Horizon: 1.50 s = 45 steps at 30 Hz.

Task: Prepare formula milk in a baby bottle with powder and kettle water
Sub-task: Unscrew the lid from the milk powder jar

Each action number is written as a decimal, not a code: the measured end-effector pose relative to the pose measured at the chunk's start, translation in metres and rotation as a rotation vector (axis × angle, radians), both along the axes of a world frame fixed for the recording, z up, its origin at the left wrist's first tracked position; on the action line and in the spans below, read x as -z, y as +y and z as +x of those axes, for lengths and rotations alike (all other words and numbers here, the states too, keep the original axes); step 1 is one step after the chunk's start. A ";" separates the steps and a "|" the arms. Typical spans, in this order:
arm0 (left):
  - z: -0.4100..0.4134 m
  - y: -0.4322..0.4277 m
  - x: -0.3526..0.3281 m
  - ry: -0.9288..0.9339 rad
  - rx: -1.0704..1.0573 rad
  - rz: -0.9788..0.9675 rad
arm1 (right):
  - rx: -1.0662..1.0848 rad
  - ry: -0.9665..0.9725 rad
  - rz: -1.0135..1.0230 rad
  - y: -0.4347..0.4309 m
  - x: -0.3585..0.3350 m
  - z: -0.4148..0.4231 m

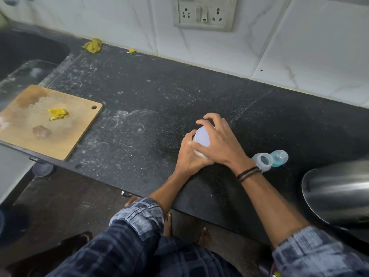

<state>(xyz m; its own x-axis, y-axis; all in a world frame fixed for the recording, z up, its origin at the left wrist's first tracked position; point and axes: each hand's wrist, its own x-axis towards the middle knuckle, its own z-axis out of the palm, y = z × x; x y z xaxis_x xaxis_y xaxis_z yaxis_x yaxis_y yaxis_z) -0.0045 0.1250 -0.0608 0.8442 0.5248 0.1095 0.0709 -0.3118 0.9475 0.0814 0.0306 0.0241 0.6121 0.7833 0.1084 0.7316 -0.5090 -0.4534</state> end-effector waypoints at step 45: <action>-0.006 -0.006 -0.021 -0.137 -0.047 0.098 | 0.096 -0.045 0.257 0.006 0.021 -0.009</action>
